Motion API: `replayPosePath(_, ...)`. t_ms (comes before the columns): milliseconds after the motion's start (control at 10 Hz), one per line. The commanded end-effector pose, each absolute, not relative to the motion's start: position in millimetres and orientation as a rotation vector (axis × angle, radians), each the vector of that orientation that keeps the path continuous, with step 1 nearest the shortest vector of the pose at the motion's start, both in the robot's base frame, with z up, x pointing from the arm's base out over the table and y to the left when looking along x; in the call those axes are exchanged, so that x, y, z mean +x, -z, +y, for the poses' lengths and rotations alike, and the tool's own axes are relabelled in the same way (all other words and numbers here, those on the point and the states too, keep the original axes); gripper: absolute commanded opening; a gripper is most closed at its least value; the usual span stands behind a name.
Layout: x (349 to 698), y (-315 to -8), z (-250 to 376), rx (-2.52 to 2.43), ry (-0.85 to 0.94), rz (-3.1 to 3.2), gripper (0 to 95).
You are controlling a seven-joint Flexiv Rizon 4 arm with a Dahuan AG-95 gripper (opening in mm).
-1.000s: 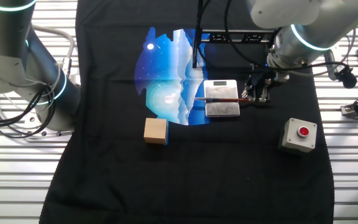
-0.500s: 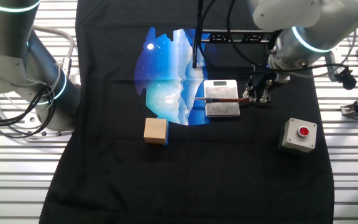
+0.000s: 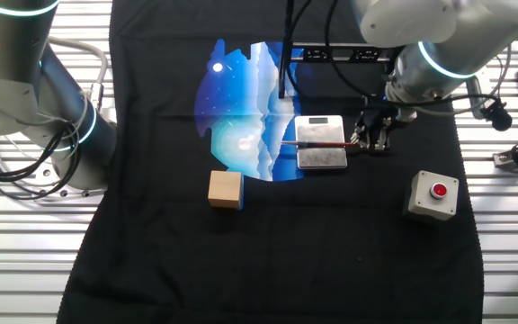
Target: Place the brush on the pen rack
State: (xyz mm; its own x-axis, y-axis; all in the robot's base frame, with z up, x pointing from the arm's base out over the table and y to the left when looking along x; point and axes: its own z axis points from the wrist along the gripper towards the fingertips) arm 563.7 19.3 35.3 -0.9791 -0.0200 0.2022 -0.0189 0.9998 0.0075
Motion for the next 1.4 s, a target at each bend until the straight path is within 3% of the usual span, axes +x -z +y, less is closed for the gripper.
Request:
replayPosePath(100, 564, -35, 19, 0.052, 0.010, -2.950, 38.0)
replayPosePath(1000, 562, -26, 19, 0.041, 0.007, -2.964, 38.0)
replayPosePath(1100, 562, -25, 19, 0.040, 0.007, -2.965, 19.0)
replayPosePath(1400, 562, -23, 19, 0.038, 0.003, -2.966, 19.0)
